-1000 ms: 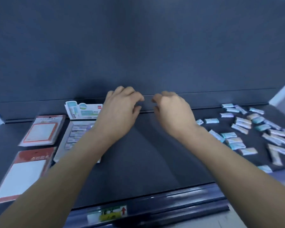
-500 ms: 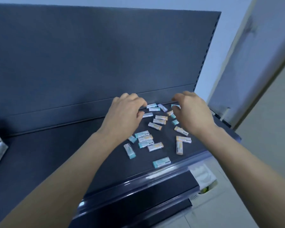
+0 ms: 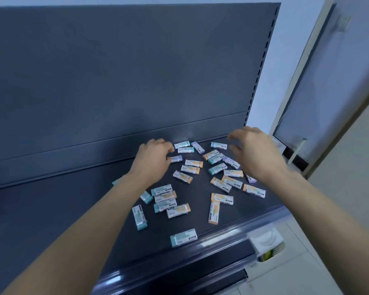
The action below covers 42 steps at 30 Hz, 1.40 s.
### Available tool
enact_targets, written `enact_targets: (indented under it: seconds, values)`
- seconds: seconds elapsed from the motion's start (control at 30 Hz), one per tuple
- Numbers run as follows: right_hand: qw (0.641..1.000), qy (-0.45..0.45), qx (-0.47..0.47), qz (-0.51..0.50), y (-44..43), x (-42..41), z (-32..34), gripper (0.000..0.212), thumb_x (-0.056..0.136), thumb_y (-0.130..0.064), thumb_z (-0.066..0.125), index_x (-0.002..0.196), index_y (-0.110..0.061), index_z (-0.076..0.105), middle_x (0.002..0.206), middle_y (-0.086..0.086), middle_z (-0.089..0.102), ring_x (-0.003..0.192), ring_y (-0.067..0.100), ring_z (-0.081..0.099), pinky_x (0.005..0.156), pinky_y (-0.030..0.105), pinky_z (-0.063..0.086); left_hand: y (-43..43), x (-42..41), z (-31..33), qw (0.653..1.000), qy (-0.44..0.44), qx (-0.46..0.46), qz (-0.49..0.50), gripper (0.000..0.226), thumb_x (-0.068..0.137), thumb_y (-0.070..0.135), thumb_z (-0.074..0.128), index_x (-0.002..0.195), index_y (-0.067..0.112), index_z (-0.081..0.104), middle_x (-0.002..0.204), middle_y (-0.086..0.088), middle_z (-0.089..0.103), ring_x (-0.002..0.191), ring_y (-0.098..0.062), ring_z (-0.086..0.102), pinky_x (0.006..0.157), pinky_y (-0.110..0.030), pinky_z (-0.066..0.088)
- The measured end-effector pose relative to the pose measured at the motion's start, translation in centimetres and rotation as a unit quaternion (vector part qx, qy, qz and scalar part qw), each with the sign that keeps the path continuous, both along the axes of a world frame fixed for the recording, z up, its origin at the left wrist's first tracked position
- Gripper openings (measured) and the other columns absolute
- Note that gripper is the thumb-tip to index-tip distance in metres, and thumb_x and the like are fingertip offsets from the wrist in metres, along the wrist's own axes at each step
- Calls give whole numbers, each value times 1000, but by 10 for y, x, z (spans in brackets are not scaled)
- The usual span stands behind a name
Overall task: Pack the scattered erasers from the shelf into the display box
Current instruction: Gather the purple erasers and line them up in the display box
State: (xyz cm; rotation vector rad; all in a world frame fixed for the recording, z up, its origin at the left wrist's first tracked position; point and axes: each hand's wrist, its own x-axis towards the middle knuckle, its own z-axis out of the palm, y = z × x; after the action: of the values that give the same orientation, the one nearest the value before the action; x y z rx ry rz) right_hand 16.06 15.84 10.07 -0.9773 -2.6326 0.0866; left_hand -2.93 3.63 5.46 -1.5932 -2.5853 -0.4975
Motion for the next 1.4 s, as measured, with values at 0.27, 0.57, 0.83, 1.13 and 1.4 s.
enact_targets:
  seconds: [0.27,0.57,0.83,1.13,1.4]
  values:
    - [998,-55,-41,-10,53,-26,-21,22,92,-11,49,108,-11,64,109,13,64,102,33,55,78,35,45,57,-40,-44,990,14,-138,5,26,89,17,54,114,11,57,115,-9,58,106,-29,53,88,-39,41]
    - [980,-130,-142,-52,94,-36,-58,22,91,-17,55,111,-13,63,112,15,67,98,35,62,85,39,53,78,-49,-56,983,-27,-183,1,15,88,19,54,98,10,63,105,-10,58,95,-28,55,78,-35,39]
    - [965,-190,-179,-24,110,-41,-82,32,94,-30,53,116,-9,59,114,16,64,102,35,61,83,37,52,72,-18,-36,996,-7,-79,30,20,87,20,56,104,11,62,104,-8,57,97,-27,54,81,-37,41]
    - [961,-195,-186,56,128,-36,-93,26,92,-16,54,71,-6,42,99,21,63,87,35,60,65,29,39,66,45,-18,995,4,-48,91,22,88,20,53,107,12,62,110,-7,57,103,-28,53,85,-35,40]
    - [967,-89,-168,169,115,-38,-54,13,94,-15,54,97,-3,58,103,20,62,87,35,57,68,32,40,37,83,3,989,28,15,148,16,83,15,59,97,10,64,99,-9,59,94,-31,55,82,-37,39]
